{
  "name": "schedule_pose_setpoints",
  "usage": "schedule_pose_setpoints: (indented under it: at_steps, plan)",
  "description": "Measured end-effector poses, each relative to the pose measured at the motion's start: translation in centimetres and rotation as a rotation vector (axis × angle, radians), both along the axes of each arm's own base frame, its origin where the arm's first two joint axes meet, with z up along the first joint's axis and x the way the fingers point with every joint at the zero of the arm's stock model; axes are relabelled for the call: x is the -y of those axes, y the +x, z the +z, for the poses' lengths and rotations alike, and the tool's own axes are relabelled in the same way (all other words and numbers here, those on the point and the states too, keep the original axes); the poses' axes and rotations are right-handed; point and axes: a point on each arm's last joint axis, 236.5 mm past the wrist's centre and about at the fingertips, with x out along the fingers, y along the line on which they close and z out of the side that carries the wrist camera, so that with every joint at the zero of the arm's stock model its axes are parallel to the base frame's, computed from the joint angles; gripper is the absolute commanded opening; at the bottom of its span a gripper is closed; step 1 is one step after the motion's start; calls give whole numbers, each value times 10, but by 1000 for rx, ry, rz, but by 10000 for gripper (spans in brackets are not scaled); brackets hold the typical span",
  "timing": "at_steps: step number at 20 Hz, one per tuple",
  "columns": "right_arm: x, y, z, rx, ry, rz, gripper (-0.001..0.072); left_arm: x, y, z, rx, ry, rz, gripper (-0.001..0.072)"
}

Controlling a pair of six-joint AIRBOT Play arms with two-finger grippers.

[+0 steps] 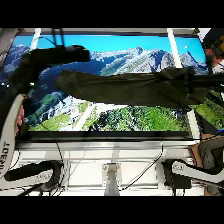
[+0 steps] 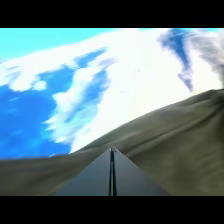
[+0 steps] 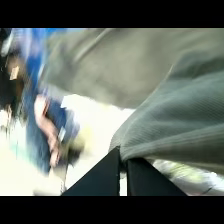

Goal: Fold the clothes and pants, and hang the long-sleeved shirts on hangers.

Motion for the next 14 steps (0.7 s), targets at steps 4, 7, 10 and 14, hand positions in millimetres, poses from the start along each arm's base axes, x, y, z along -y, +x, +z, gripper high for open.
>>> schedule_pose_setpoints:
  at_steps: [4,7,10,14]
  plan:
    - [-145,-34,28,64,47,288,32,-62,-7,-5,-66,71,73,6]
    - [-233,-66,43,130,64,409,118,-86,-10,-8,-94,94,104,7]
    - [-284,-86,54,205,60,446,559,-95,-12,-10,-108,107,114,22]
    - [-292,-81,69,315,-15,453,555,-99,-13,-11,-115,112,119,15]
